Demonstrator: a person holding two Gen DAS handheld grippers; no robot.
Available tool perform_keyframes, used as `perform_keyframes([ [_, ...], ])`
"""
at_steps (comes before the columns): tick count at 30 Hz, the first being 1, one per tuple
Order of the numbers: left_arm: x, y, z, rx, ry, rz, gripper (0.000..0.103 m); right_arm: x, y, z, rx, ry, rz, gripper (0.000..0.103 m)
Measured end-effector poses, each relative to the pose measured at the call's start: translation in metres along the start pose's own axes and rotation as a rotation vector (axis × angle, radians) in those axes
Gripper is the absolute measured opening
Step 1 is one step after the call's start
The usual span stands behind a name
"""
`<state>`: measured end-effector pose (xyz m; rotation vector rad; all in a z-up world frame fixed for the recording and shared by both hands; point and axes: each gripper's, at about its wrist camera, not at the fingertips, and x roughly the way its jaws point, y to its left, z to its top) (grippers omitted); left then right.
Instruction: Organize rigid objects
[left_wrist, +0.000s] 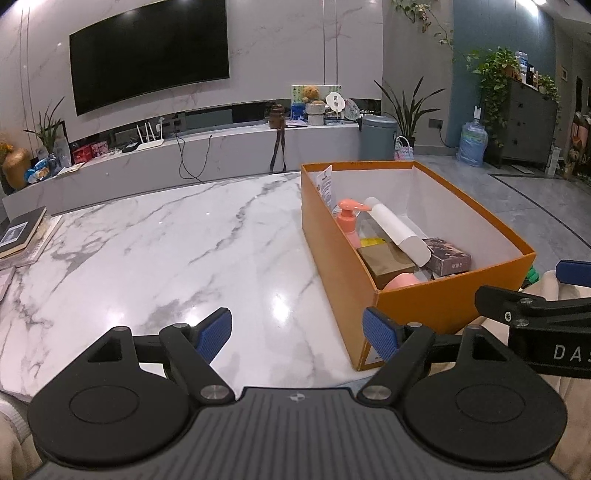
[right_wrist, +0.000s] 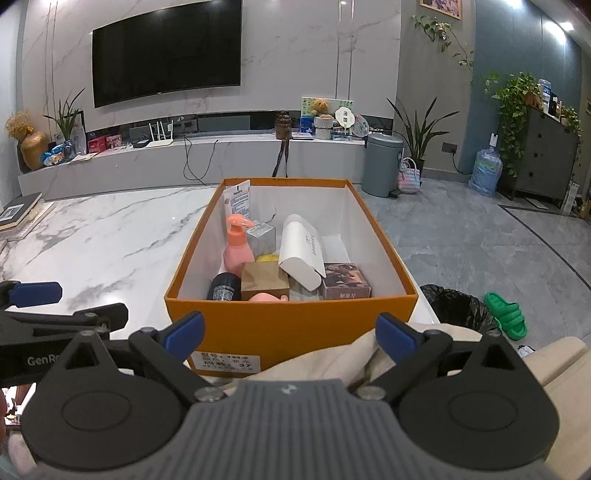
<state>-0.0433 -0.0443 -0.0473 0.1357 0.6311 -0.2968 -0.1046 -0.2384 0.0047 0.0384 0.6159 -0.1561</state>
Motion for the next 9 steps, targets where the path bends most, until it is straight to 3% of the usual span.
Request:
perform_keyframes([
  [9, 0.0001, 0.0024, 0.0, -0.014, 0.009, 0.002, 0.094, -0.0004, 0.0013, 0.0001, -0.003, 0.002, 0.001, 0.098],
])
